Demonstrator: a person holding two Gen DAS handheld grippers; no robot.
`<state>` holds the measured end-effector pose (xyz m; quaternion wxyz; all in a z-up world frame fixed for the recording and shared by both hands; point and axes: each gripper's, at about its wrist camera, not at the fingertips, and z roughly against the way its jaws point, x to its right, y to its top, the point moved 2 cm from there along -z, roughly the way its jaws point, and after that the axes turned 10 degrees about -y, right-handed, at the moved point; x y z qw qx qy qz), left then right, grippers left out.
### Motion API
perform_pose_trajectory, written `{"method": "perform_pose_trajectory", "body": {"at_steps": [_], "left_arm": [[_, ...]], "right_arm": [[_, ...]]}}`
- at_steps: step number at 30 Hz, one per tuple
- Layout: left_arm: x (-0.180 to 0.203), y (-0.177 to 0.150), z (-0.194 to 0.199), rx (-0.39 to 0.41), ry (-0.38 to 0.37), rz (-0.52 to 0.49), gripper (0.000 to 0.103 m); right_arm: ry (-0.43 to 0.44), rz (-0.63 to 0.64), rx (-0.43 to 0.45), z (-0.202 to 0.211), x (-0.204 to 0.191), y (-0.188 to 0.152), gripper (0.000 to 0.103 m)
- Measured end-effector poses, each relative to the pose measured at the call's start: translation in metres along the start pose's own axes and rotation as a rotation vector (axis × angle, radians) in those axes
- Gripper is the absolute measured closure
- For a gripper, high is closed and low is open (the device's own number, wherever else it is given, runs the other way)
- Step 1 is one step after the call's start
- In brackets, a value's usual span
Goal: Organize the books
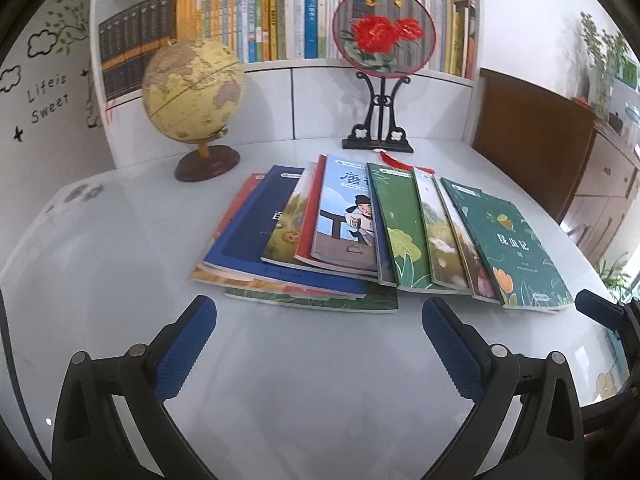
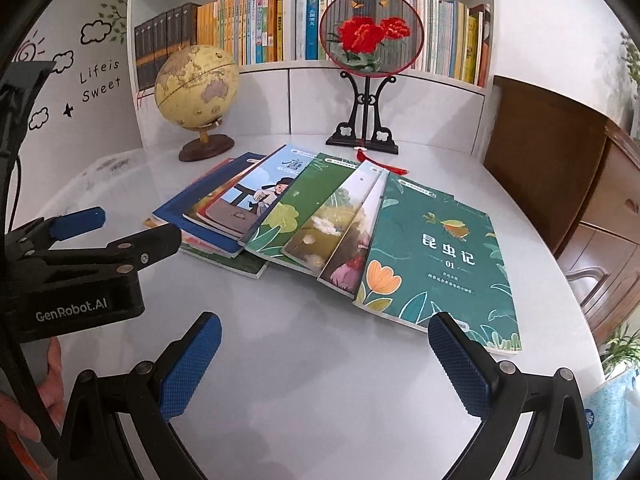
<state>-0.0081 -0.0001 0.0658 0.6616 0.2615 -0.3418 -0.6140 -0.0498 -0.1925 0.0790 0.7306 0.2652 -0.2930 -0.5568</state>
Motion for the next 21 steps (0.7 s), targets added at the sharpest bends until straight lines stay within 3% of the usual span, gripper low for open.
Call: {"method": "perform_pose_trajectory", "body": {"at_steps": [12, 21], "left_arm": [[0.002, -0.013, 0.022, 0.055, 0.035, 0.037, 0.001], [0.005, -0.015, 0.026, 0.065, 0.059, 0.026, 0.001]], "right_arm": [[0.014, -0.062, -0.01, 0.004, 0.016, 0.003, 0.0], [0.016, -0.021, 0.011, 0.008, 0.016, 0.001, 0.0]]}}
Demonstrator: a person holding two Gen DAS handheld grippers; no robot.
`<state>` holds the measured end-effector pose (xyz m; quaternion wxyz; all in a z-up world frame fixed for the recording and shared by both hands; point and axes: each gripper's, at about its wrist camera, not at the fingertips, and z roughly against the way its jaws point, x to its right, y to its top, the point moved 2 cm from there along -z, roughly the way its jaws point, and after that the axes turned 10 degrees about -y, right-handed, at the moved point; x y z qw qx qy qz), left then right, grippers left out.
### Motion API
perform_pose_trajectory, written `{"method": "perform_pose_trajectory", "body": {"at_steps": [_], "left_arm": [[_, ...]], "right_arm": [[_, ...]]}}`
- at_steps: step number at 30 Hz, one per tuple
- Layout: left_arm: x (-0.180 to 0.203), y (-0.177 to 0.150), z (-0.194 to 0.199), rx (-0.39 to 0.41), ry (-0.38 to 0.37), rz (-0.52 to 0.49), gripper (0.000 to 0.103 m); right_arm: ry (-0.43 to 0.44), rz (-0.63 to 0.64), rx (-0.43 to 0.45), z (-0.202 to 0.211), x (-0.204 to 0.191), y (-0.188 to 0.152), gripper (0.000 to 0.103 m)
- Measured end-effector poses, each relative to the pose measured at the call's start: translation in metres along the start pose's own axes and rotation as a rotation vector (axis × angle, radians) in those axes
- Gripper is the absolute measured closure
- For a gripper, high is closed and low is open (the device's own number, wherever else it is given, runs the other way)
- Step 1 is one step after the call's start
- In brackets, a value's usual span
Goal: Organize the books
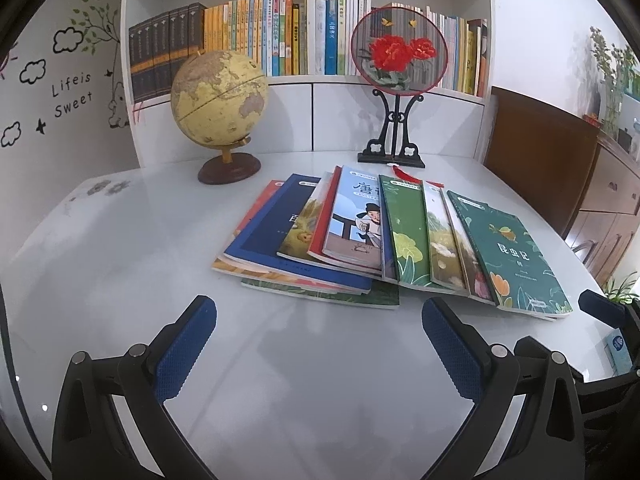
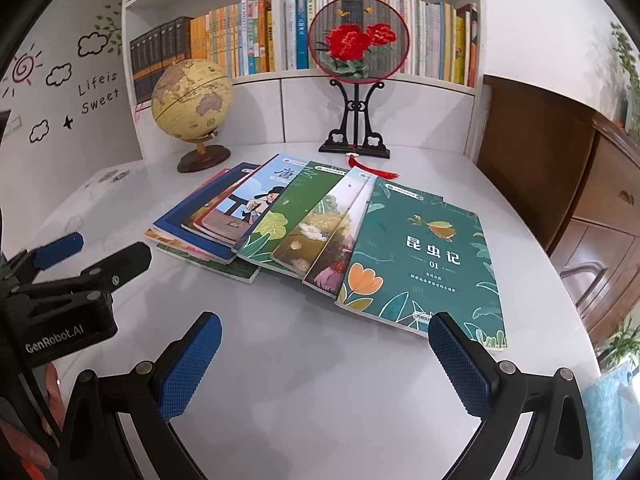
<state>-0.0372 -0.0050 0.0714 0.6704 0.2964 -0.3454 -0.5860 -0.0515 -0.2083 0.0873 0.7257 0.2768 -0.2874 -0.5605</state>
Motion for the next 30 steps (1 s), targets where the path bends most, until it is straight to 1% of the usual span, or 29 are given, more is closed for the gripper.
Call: {"method": "perform_pose_trajectory", "body": {"at_steps": [3, 8, 15, 22, 30], "left_arm": [[-0.0019, -0.0004, 0.0006, -0.004, 0.003, 0.009, 0.001], [-0.0057, 0.0021, 0.0, -0.002, 0.015, 0.03, 0.0], [-0.0059, 0.0029, 0.0008, 0.009, 0.026, 0.028, 0.001], [-0.0044, 0.0022, 0.0014, 0.009, 0.014, 0.026, 0.001], [-0.0021, 0.0017, 0.0012, 0.009, 0.003, 0.029, 0.001]], "right_arm": [[0.007, 0.01, -0.006, -0.0014, -0.0011, -0.0012, 0.0], [0.007, 0.027, 0.015, -0.0003, -0.0022, 0.0021, 0.0], [0.014, 0.032, 0.009, -0.002, -0.003, 0.0025, 0.0], [0.011, 0.024, 0.003, -0.0011, -0.0008, 0.0009, 0.0], [0.005, 0.028, 0.016, 0.0026, 0.0003, 0.0022, 0.0]]}}
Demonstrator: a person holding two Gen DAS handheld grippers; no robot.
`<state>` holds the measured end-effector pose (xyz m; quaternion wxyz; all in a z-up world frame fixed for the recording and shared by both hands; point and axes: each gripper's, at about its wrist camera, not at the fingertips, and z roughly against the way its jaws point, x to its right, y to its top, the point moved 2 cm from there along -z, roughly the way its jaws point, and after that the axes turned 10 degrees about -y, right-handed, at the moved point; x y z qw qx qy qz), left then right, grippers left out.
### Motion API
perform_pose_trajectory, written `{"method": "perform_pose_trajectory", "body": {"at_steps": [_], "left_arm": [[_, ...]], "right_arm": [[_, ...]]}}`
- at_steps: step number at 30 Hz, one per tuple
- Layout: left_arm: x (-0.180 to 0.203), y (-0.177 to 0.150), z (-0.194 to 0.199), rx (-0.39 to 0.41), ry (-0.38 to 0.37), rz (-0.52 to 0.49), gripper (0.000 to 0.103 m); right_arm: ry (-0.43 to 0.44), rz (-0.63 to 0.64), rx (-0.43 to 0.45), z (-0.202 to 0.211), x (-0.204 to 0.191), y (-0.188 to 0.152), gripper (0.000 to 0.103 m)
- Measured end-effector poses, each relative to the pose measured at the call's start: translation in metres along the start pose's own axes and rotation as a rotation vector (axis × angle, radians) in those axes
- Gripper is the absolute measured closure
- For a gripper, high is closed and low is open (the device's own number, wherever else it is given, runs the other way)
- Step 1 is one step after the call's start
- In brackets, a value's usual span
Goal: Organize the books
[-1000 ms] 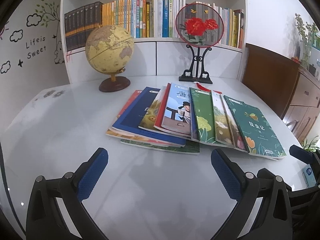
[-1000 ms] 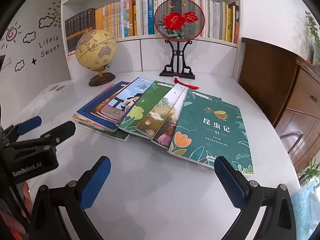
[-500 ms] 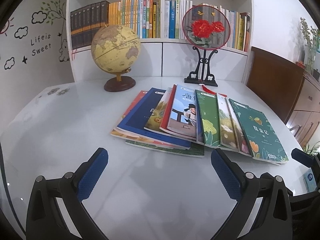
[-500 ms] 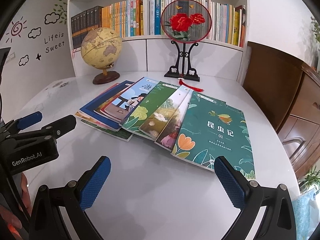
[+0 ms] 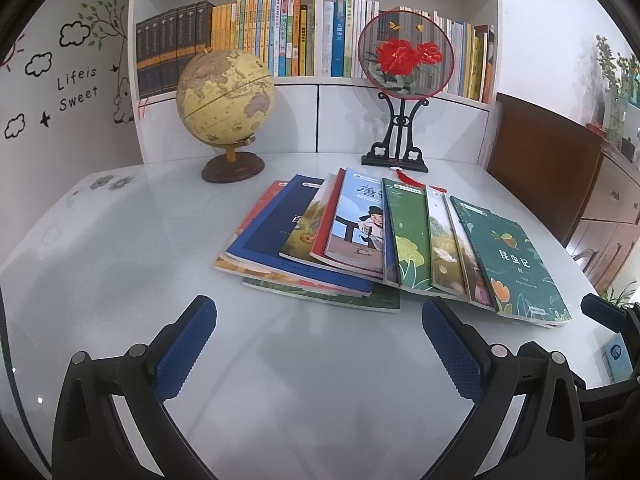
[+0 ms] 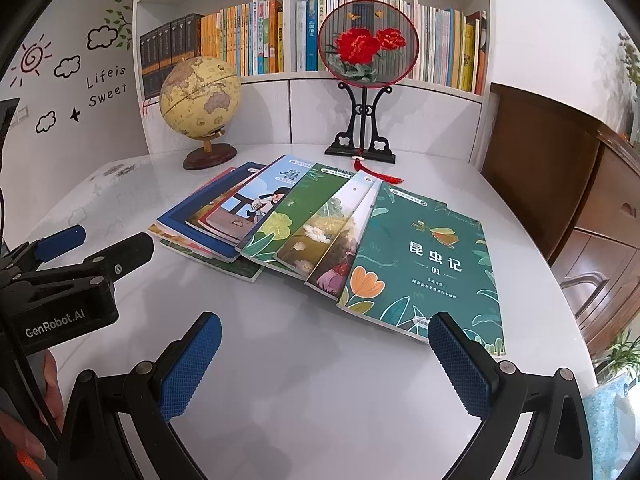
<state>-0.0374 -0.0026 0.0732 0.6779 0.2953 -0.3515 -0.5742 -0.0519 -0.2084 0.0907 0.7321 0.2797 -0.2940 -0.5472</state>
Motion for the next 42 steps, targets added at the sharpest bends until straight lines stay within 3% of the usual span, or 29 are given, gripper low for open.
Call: {"method": "perform_pose_trajectory", "body": {"at_steps": [31, 33, 36, 39, 42], "left_arm": [[0.0, 0.001, -0.01, -0.034, -0.002, 0.005, 0.001], [0.001, 0.007, -0.015, -0.069, -0.02, -0.001, 0.001], [0.004, 0.021, -0.032, -0.165, -0.123, 0.006, 0.001], [0.01, 0.034, -0.057, -0.284, -0.182, 0.015, 0.001], [0.025, 0.051, -0.079, -0.347, -0.211, 0.006, 0.001]], "right_arm": [[0.01, 0.002, -0.035, -0.009, 0.0, 0.002, 0.0], [0.007, -0.001, -0.031, -0.009, 0.002, 0.003, 0.0], [-0.012, -0.018, -0.005, -0.007, 0.016, 0.012, 0.0], [-0.026, -0.108, -0.031, -0.012, 0.049, 0.028, 0.0], [-0.025, -0.148, -0.06, -0.023, 0.078, 0.042, 0.0]]}}
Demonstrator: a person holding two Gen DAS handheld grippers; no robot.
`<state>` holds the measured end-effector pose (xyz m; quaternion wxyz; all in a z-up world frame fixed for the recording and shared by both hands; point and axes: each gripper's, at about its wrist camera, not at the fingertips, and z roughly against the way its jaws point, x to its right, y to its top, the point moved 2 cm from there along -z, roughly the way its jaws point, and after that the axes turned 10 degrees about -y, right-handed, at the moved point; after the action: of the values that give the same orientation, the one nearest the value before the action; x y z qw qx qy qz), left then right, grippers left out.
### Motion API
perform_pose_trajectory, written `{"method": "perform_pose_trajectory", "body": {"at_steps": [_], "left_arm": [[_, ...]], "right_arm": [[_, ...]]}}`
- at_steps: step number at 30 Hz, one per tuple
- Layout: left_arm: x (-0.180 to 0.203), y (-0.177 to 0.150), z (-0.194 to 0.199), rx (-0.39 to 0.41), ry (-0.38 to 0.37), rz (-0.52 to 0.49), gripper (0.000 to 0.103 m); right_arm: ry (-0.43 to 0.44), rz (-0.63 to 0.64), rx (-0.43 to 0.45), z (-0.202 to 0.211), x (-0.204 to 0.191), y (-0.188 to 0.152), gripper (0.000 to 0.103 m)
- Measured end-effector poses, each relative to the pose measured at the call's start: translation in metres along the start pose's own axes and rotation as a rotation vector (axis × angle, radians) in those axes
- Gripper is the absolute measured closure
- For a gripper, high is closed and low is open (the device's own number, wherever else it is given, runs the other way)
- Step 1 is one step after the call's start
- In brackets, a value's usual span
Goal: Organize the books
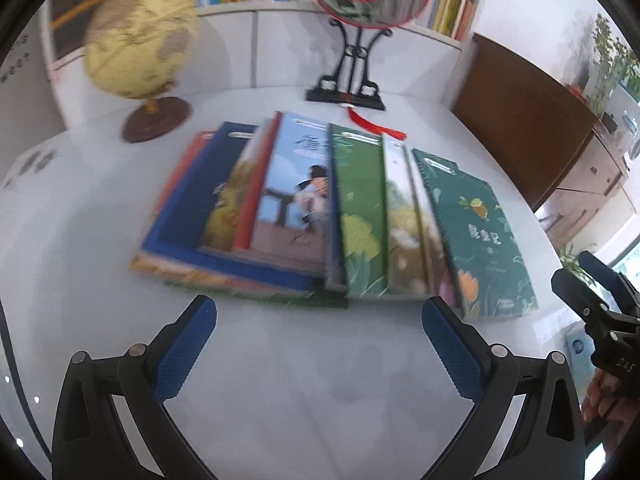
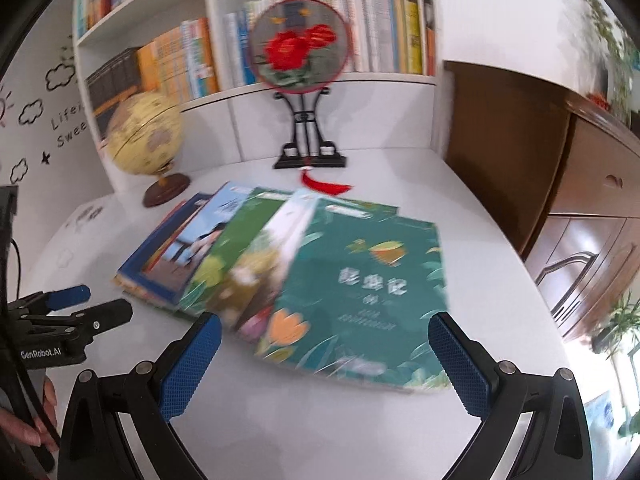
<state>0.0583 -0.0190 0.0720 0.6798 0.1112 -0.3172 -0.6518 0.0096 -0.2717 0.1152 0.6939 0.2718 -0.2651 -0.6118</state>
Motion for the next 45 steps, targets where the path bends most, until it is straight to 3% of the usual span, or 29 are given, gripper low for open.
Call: {"method": "perform_pose_trajectory", "body": {"at_steps": [3, 8, 20, 23, 28, 34, 39, 42, 45], "left_arm": [[0.015, 0.02, -0.013, -0.029, -0.056, -0.011, 0.001], [0.044, 0.042, -0.045, -0.107, -0.133, -0.046, 0.001], [0.096, 0.051, -0.103, -0.2, -0.319, -0.048, 0.001], [0.096, 0.05, -0.115, -0.239, -0.349, -0.007, 0.001], [0.093, 0.053, -0.119, -0.245, -0.361, 0.037, 0.001], [0.095, 0.055, -0.124, -0.283, -0.373, 0.063, 0.001], [0.099, 0.053, -0.123, -0.306, -0.355, 0.077, 0.001], [0.095, 0.056, -0.124, -0.32, -0.371, 0.119, 0.001], [0.09, 0.058, -0.121, -0.332, -0.384, 0.149, 0.001]], "right_arm": [[0.021, -0.009, -0.057, -0.019, 0.023, 0.012, 0.004], [0.052, -0.076, -0.167, -0.053, 0.059, 0.021, 0.022], [0.084, -0.195, -0.265, -0.104, 0.098, 0.011, 0.023], [0.096, -0.207, -0.27, -0.111, 0.102, 0.008, 0.023], [0.122, -0.265, -0.291, -0.123, 0.109, 0.002, 0.023], [0.232, -0.338, -0.309, -0.134, 0.105, -0.003, 0.022], [0.269, -0.371, -0.311, -0.138, 0.105, 0.0, 0.023], [0.313, -0.4, -0.328, -0.139, 0.108, -0.002, 0.031], [0.371, -0.472, -0.34, -0.137, 0.117, -0.008, 0.05]]}}
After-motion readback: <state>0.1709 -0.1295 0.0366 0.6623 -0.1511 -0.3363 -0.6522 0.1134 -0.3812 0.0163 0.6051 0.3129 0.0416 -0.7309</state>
